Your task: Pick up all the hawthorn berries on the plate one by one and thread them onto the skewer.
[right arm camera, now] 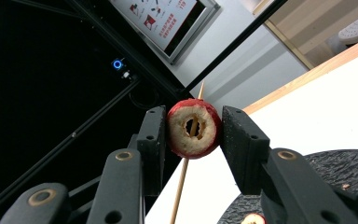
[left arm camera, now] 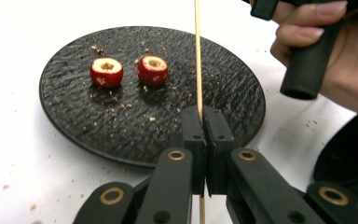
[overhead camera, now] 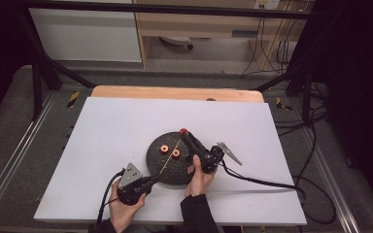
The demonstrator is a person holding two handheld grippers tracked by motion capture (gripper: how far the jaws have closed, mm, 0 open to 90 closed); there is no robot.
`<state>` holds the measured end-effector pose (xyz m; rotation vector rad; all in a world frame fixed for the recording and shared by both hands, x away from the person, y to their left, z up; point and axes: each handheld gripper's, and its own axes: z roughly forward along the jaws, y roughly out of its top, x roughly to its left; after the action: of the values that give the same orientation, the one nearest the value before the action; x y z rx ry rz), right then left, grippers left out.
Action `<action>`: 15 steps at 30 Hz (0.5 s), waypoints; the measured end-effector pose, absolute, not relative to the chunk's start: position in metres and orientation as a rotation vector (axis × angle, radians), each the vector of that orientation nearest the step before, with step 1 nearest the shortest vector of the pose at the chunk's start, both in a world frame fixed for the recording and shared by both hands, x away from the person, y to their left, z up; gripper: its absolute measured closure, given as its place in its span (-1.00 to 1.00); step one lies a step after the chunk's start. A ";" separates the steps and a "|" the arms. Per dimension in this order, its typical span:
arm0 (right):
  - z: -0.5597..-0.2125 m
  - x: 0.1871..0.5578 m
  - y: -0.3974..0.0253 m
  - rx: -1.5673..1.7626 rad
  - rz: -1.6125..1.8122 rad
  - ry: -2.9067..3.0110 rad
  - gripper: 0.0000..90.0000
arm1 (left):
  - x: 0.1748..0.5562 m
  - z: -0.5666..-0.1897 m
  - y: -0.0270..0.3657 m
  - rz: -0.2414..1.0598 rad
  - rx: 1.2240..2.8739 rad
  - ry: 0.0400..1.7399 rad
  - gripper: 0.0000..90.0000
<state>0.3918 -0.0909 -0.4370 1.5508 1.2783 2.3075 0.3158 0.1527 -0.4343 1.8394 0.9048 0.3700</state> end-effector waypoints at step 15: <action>-0.437 0.386 -0.091 1.542 2.305 1.312 0.37 | 0.337 -0.420 0.137 0.374 1.840 0.885 0.97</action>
<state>0.3864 -0.0909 -0.4369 1.5417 1.3120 2.3046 0.3374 0.1370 -0.4203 1.8402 0.8850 0.3739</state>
